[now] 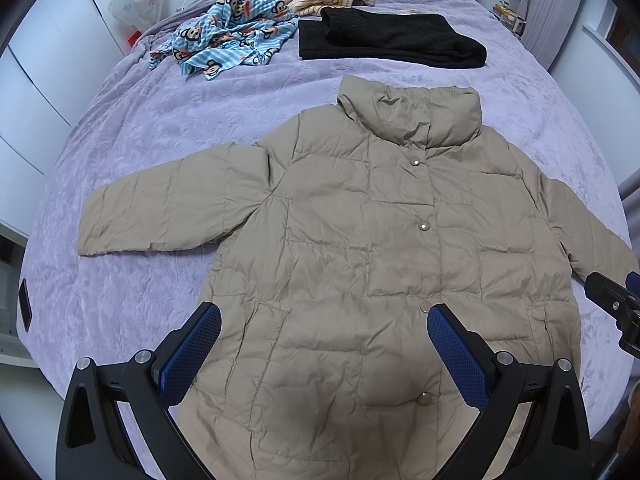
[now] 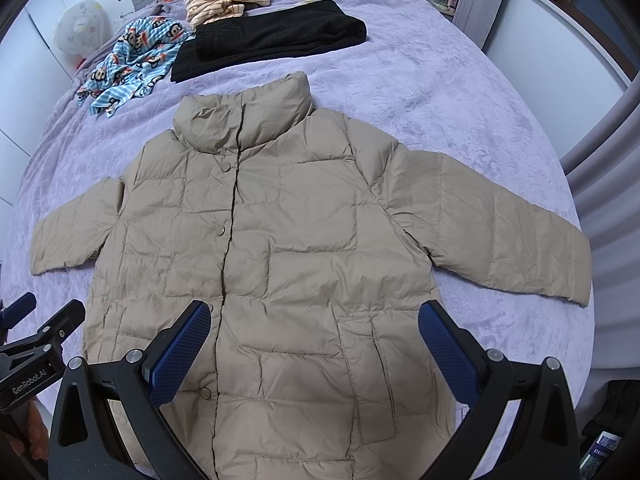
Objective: Fold large clothes
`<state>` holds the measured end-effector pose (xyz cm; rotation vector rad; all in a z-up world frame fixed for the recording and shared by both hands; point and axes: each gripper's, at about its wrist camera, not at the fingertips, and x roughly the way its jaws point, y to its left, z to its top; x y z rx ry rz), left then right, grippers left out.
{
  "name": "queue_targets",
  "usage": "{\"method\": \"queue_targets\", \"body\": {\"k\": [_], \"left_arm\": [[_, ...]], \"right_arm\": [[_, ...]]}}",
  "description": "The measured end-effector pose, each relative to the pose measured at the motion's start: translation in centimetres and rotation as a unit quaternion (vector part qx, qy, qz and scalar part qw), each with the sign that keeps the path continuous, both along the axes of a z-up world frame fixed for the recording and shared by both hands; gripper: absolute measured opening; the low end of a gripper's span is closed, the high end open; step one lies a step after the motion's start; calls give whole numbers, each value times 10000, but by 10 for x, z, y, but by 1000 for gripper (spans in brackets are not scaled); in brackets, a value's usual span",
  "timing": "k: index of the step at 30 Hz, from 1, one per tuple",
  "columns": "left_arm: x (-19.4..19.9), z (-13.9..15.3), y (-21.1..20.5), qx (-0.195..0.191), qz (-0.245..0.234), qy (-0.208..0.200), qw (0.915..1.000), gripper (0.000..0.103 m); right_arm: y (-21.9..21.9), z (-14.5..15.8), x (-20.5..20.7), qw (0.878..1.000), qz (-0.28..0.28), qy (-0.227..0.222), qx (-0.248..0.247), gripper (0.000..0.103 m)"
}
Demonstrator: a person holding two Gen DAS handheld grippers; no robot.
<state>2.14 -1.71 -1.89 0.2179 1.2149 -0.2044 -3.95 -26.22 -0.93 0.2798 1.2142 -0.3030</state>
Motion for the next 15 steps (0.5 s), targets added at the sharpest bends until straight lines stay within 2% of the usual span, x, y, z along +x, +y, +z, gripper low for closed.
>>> {"method": "queue_targets", "body": {"k": [15], "left_arm": [[0,0,0,-18,13,20,10000,103]], "right_arm": [[1,0,1,10000,3,3,-9,103]]}}
